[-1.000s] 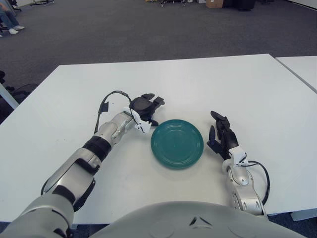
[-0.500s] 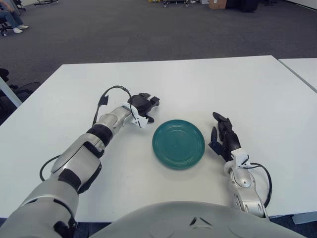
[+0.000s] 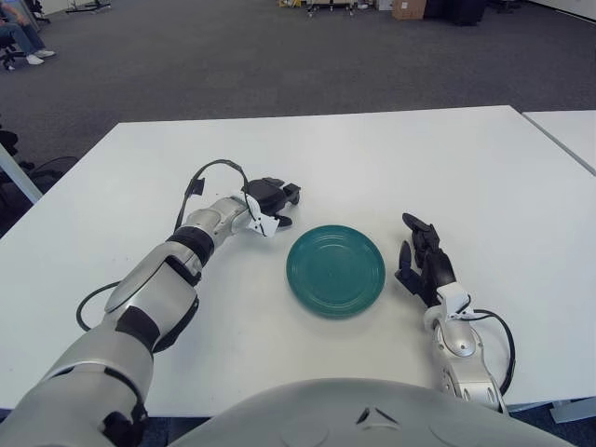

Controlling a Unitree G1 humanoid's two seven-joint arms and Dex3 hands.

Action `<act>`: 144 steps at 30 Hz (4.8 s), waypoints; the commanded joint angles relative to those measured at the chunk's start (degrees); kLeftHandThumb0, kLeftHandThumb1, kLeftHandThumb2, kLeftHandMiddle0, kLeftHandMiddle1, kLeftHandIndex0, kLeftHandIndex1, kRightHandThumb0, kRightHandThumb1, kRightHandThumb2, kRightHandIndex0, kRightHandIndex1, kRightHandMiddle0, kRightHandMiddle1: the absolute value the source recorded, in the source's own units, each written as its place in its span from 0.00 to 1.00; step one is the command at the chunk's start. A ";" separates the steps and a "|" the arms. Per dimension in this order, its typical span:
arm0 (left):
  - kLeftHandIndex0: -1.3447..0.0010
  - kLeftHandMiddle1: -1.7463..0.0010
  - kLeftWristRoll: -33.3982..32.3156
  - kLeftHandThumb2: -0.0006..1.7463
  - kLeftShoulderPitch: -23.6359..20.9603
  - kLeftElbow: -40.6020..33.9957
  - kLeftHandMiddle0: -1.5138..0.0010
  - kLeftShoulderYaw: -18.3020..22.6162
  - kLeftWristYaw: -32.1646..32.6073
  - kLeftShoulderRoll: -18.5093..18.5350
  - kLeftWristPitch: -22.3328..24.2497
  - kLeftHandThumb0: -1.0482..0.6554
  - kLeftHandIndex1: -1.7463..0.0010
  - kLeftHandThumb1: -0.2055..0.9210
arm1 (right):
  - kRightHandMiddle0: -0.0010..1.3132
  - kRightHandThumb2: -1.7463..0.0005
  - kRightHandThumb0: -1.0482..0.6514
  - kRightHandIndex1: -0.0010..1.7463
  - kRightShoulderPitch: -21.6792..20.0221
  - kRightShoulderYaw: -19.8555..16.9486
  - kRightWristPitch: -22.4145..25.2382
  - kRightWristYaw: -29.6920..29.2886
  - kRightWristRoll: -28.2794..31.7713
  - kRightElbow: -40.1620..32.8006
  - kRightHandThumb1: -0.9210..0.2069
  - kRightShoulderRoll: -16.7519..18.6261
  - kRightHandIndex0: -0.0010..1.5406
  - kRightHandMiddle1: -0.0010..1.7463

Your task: Put the gum into the plate.

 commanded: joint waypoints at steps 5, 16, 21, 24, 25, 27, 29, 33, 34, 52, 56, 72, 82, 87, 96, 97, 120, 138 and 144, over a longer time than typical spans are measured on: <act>0.93 1.00 0.23 0.38 3.18 4.43 0.85 -2.07 -1.77 -0.22 0.57 0.23 0.30 0.67 | 0.00 0.43 0.22 0.00 1.53 -1.27 3.26 0.05 0.32 4.40 0.00 -0.47 0.11 0.31; 0.89 0.99 -4.08 0.37 3.30 0.80 0.81 0.07 -3.78 2.37 -2.62 0.25 0.27 0.68 | 0.00 0.43 0.22 0.00 0.44 -2.62 2.24 0.36 1.10 6.34 0.00 -0.61 0.11 0.32; 0.91 0.99 -6.49 0.36 3.95 -2.21 0.81 1.71 -5.70 3.81 -3.50 0.25 0.29 0.68 | 0.00 0.43 0.22 0.00 -0.11 -2.90 1.70 0.73 1.28 7.30 0.00 -0.77 0.11 0.32; 0.92 0.99 -7.40 0.33 4.38 -3.09 0.81 2.34 -6.57 4.10 -3.75 0.22 0.32 0.72 | 0.00 0.42 0.21 0.00 -0.35 -2.93 1.39 0.86 1.36 7.77 0.00 -0.85 0.11 0.32; 0.93 0.99 -7.88 0.32 4.50 -3.42 0.81 2.63 -7.29 4.26 -3.84 0.21 0.32 0.73 | 0.00 0.42 0.21 0.00 -0.38 -2.87 1.29 0.90 1.37 7.83 0.00 -0.85 0.11 0.32; 0.95 1.00 -8.55 0.24 4.57 -3.92 0.82 2.93 -8.81 4.48 -3.69 0.17 0.36 0.81 | 0.00 0.43 0.21 0.00 -0.44 -2.76 1.15 0.97 1.36 7.88 0.00 -0.87 0.11 0.32; 0.97 1.00 -8.85 0.18 4.56 -4.27 0.82 3.04 -9.97 4.56 -3.35 0.14 0.38 0.87 | 0.00 0.43 0.21 0.00 -0.54 -2.76 1.06 1.04 1.39 7.97 0.00 -0.94 0.11 0.32; 0.99 1.00 -8.57 0.10 4.28 -5.42 0.84 2.60 -13.13 5.08 -2.01 0.08 0.44 0.97 | 0.00 0.43 0.21 0.00 -0.67 -2.78 1.07 1.23 1.66 8.08 0.00 -1.03 0.11 0.32; 0.99 1.00 -8.43 0.10 4.25 -5.76 0.84 2.48 -13.78 5.24 -1.68 0.07 0.45 0.97 | 0.00 0.42 0.21 0.00 -0.70 -2.82 1.07 1.27 1.78 8.11 0.00 -1.01 0.11 0.32; 1.00 1.00 -7.72 0.19 6.13 -12.47 0.97 2.91 -19.81 9.13 2.74 0.00 0.79 1.00 | 0.00 0.40 0.16 0.01 -0.32 -3.28 0.70 1.04 2.73 7.65 0.00 -0.53 0.14 0.33; 1.00 1.00 -6.37 0.20 6.49 -13.93 0.99 2.67 -19.75 10.03 4.66 0.00 0.84 1.00 | 0.00 0.40 0.14 0.01 0.01 -3.25 1.35 1.26 3.15 6.84 0.00 -0.40 0.14 0.33; 1.00 1.00 -2.44 0.21 6.52 -15.16 1.00 2.79 -16.58 11.34 7.11 0.00 0.89 1.00 | 0.00 0.40 0.12 0.02 -0.16 -3.89 2.14 1.17 3.75 6.62 0.00 0.10 0.18 0.37; 1.00 1.00 -0.26 0.20 5.46 -13.57 1.00 1.83 -15.43 12.77 6.10 0.00 0.90 1.00 | 0.00 0.40 0.11 0.01 -0.24 -3.93 2.59 1.20 3.79 6.71 0.00 -0.16 0.18 0.37; 1.00 1.00 2.62 0.19 3.53 -6.56 1.00 0.04 -9.46 12.08 6.88 0.00 0.86 1.00 | 0.00 0.41 0.11 0.01 -0.27 -4.00 2.41 1.29 4.02 6.91 0.00 -0.09 0.19 0.37; 1.00 0.99 2.42 0.20 2.72 -2.55 0.97 -0.06 -5.72 10.23 8.71 0.00 0.76 1.00 | 0.00 0.41 0.12 0.01 -0.06 -4.13 1.90 1.46 4.17 6.99 0.00 -0.13 0.19 0.38; 1.00 0.99 2.26 0.20 2.70 -2.27 0.97 0.01 -5.52 10.06 8.85 0.00 0.75 1.00 | 0.00 0.41 0.12 0.01 -0.03 -4.15 1.86 1.51 4.18 7.00 0.00 -0.18 0.19 0.38; 1.00 0.98 -5.52 0.15 3.34 2.85 0.84 5.27 -3.30 7.73 11.66 0.03 0.53 1.00 | 0.00 0.42 0.11 0.01 0.35 -4.83 1.58 2.63 4.12 7.52 0.00 -0.79 0.19 0.39; 1.00 0.19 -14.06 0.17 2.64 9.84 0.70 11.97 -3.22 3.76 15.73 0.09 0.19 1.00 | 0.00 0.42 0.11 0.00 0.42 -5.17 1.12 3.45 4.35 7.80 0.00 -1.08 0.19 0.39; 0.79 0.02 -13.55 0.27 3.28 10.22 0.48 11.26 -1.79 3.73 15.93 0.28 0.04 0.85 | 0.00 0.42 0.12 0.01 0.31 -5.39 0.51 3.34 4.51 8.18 0.00 -1.01 0.21 0.42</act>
